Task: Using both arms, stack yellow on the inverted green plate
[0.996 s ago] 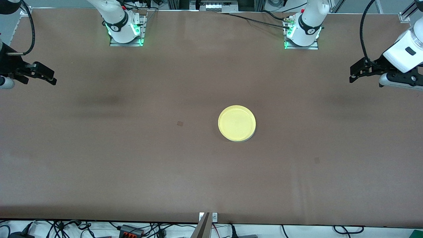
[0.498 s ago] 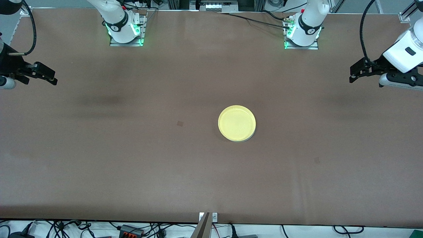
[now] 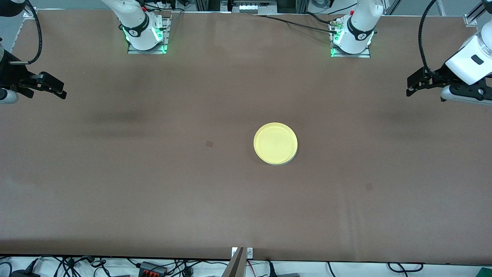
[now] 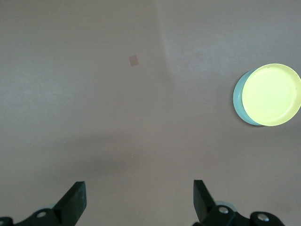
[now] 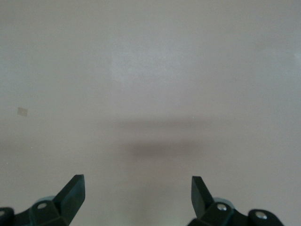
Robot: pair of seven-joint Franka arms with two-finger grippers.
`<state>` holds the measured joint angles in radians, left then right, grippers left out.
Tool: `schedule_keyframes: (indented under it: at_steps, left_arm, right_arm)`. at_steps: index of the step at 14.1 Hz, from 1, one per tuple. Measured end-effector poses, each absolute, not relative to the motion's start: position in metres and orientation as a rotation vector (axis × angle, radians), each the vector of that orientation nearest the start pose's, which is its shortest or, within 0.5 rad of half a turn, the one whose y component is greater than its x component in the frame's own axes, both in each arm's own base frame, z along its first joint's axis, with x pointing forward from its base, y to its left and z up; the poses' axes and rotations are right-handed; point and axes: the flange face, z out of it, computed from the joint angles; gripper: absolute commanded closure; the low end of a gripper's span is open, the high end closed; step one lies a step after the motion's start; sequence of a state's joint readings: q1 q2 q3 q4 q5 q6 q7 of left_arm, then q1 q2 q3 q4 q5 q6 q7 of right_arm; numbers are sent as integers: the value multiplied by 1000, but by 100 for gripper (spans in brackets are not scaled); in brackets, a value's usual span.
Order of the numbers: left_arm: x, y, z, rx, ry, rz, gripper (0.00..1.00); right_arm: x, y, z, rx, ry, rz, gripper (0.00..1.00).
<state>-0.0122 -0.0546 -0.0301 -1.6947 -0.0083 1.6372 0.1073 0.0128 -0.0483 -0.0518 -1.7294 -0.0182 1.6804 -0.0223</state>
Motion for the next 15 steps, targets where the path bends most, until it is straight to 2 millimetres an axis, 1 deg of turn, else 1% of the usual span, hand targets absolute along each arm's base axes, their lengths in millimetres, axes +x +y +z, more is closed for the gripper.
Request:
schedule_keyframes:
  at_steps: [6,15]
  left_arm:
    - [541,-34,601,-3137,261,5,0]
    - [541,-34,601,-3137,262,5,0]
  right_arm:
    - [545,-24,585,-3158,25,2,0]
    - [545,-27,586,-3158,32,1,0]
